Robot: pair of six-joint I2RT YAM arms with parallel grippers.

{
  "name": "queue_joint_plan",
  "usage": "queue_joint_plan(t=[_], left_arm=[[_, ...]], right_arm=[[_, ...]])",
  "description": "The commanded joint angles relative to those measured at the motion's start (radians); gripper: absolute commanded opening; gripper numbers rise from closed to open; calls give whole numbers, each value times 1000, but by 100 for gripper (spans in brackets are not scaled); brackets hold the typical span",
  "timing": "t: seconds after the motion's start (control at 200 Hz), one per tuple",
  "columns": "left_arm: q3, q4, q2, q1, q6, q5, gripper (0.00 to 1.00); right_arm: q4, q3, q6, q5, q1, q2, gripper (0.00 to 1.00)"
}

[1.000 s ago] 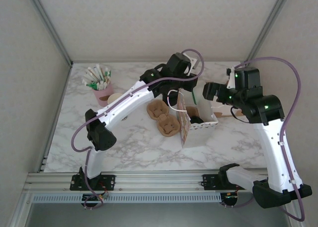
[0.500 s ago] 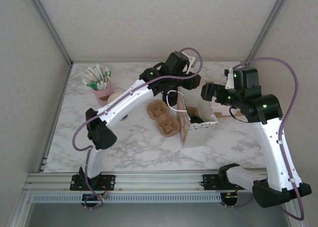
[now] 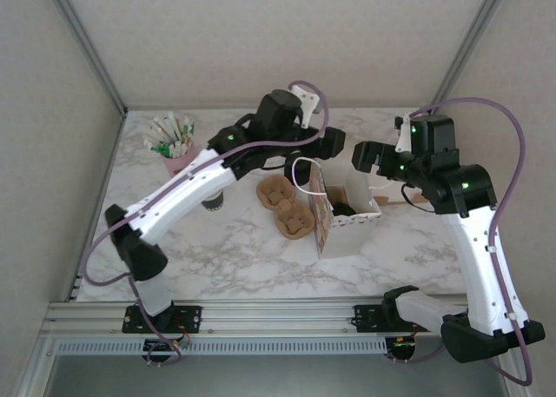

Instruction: Pack the takeout coffee

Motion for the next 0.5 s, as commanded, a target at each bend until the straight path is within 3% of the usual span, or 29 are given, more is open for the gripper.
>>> queue_joint_plan(t=[0.0,0.215,0.491], left_arm=[[-115,130,-124,18,26,-52,100],[-359,284,-300,94,-15,0,99],[-493,346,-325,248,-103,156,100]], right_arm=[[4,69,25,55,-12,17,99],[-57,176,54,70,-136,138,99],[-81,196,41,-27,-362,296,99]])
